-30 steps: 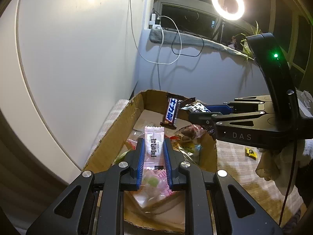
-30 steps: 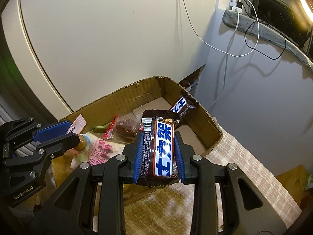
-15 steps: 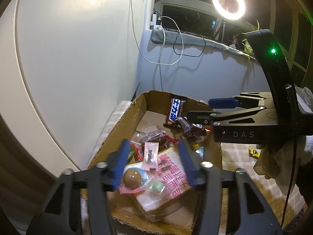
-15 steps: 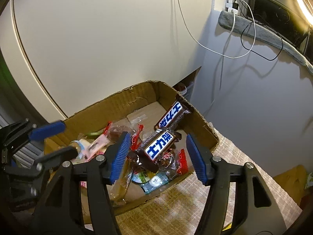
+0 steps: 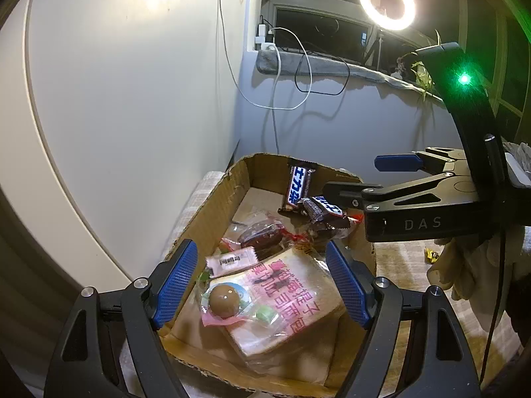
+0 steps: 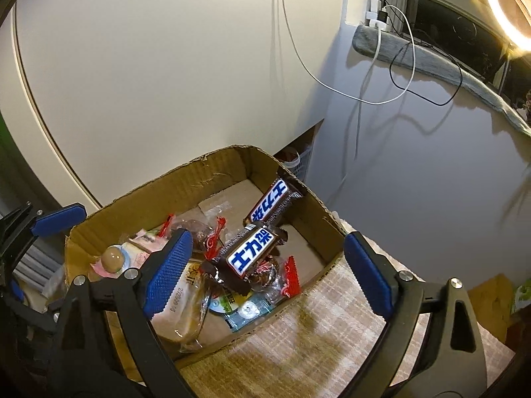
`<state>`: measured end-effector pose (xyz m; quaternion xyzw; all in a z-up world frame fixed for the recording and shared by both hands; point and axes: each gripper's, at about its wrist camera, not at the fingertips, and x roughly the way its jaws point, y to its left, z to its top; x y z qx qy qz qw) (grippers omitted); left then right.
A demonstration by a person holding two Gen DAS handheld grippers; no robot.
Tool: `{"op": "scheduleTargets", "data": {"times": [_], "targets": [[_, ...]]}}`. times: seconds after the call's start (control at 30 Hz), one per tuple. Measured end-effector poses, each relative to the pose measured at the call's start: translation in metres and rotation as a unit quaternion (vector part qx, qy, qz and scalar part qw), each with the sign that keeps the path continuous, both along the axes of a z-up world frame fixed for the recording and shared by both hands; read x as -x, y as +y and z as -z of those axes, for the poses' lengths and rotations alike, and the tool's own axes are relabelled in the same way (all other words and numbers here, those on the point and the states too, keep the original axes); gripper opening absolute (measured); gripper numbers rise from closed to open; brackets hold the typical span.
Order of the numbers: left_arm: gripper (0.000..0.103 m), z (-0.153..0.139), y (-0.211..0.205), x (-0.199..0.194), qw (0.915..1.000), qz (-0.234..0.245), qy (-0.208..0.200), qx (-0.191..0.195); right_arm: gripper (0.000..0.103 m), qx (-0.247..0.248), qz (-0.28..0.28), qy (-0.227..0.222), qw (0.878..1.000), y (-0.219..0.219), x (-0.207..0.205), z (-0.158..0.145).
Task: Organize snacks
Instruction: 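Open both grippers over the box and move them back over the table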
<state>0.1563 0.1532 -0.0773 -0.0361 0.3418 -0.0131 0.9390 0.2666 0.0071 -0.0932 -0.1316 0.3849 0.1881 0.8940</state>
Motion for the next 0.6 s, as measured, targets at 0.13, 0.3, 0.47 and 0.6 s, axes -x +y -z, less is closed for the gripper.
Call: {"op": "scheduleTargets", "data": {"times": [0.13,0.3,0.47,0.6], "targets": [[0.080,-0.003,-0.004,0.002,1.0000,0.002,-0.004,-0.002,0.095,-0.006,0.010,-0.001,1.000,-0.009,0.004,-0.003],[0.080,-0.009,-0.010,0.006,0.9999,0.005,-0.009,-0.002,0.095,-0.012,0.019,-0.004,1.000,-0.020,0.012,-0.010],[0.080,-0.014,-0.021,0.010,0.9998,0.012,-0.014,-0.005,0.095,-0.017,0.027,-0.011,0.999,-0.032,0.022,-0.018],[0.080,-0.017,-0.030,0.013,0.9997,0.019,-0.016,-0.005,0.095,-0.022,0.035,-0.014,0.999,-0.044,0.031,-0.023]]}}
